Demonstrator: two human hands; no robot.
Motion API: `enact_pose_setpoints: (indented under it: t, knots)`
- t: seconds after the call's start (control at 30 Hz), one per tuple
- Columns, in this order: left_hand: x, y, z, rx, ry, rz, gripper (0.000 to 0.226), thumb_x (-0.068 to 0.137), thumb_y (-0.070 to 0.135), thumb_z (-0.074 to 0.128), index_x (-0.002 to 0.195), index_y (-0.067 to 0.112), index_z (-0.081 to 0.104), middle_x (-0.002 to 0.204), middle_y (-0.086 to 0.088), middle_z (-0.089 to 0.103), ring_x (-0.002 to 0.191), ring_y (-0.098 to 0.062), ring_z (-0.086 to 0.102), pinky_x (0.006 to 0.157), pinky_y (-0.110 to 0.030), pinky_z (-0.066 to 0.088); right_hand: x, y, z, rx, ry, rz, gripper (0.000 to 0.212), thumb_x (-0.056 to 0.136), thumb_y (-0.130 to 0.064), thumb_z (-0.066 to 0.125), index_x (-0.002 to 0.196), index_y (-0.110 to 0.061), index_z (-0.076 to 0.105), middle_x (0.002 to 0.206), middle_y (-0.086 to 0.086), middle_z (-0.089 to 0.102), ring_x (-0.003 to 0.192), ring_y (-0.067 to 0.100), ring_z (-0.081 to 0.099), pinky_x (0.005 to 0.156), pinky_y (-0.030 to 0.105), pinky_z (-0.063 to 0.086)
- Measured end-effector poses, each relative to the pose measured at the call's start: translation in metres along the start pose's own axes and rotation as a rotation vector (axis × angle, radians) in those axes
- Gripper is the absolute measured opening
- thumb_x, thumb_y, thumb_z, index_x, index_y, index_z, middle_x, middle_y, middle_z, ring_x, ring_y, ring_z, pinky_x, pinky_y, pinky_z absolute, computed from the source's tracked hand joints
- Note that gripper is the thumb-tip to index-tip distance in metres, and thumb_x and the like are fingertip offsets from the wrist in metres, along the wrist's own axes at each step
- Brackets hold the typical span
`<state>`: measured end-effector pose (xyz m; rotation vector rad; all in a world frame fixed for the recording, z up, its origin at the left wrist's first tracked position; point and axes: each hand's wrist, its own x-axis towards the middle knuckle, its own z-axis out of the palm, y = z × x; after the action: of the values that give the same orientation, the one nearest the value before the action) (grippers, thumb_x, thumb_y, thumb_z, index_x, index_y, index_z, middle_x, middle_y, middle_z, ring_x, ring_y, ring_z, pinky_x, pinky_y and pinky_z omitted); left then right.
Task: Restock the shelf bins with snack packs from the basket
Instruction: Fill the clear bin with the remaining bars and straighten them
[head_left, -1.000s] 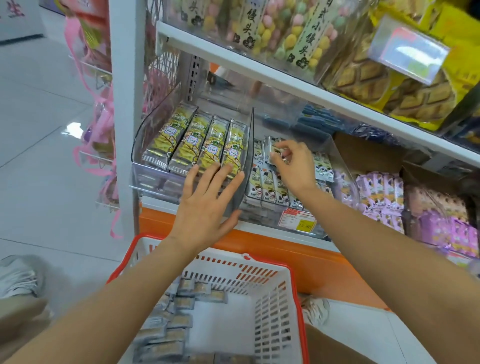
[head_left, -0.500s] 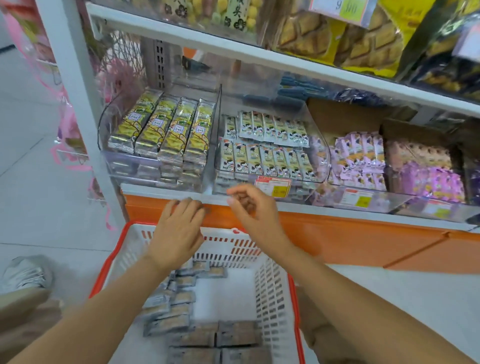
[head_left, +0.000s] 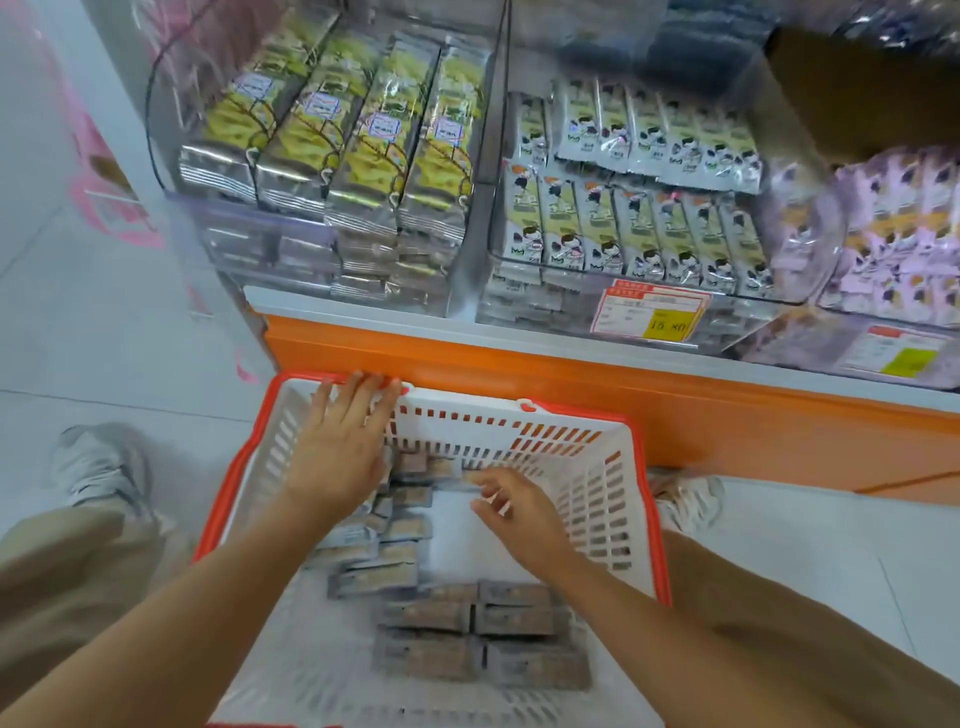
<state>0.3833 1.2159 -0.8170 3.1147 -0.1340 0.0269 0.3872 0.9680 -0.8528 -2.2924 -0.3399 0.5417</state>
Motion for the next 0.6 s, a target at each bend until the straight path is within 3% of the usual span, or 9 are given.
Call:
enact_pose_setpoints:
  t: [0.1,0.23,0.33,0.47,0.6]
  knots:
    - [0.001,-0.002,0.013,-0.019,0.025,-0.007,0.074,0.075,0.015,0.067,0.145,0.007,0.044,0.141,-0.019,0.05,0.136,-0.039,0.041,0.116,-0.056,0.022,0.02,0.011,0.018,0.078,0.037,0.168,0.019,0.093,-0.025,0.063,0.112,-0.023,0.061,0.098,-0.008,0.061,0.08,0.002,0.056,0.071,0.017,0.046]
    - [0.002,-0.001,0.026,-0.006,0.055,-0.015,0.065,0.084,0.019,0.048,0.147,0.005,0.04,0.146,-0.02,0.046,0.139,-0.04,0.037,0.117,-0.051,0.011,0.047,0.021,0.041,0.133,0.071,0.374,0.018,0.094,-0.028,0.062,0.108,-0.017,0.063,0.096,-0.004,0.063,0.084,0.01,0.058,0.076,0.026,0.049]
    - [0.003,-0.001,0.034,-0.006,0.085,-0.011,0.06,0.09,0.023,0.032,0.146,0.004,0.041,0.148,-0.02,0.044,0.14,-0.038,0.033,0.117,-0.05,0.009,0.065,0.028,0.057,0.157,0.085,0.472,0.023,0.094,-0.029,0.062,0.11,-0.013,0.067,0.096,0.001,0.068,0.086,0.015,0.061,0.073,0.026,0.046]
    - [0.004,-0.003,0.04,0.007,0.135,0.005,0.06,0.091,0.025,0.03,0.147,0.005,0.039,0.15,-0.019,0.041,0.143,-0.034,0.021,0.118,-0.048,0.005,0.085,0.027,0.07,0.243,0.109,0.595,0.025,0.095,-0.027,0.059,0.109,-0.01,0.071,0.103,0.009,0.072,0.093,0.025,0.067,0.083,0.034,0.054]
    - [0.004,-0.004,0.041,0.004,0.155,0.016,0.061,0.091,0.026,0.031,0.148,0.005,0.034,0.151,-0.018,0.04,0.143,-0.034,0.021,0.119,-0.048,0.005,0.095,0.023,0.073,0.273,0.113,0.663,0.014,0.095,-0.02,0.059,0.096,-0.011,0.07,0.09,0.009,0.068,0.089,0.026,0.065,0.079,0.034,0.052]
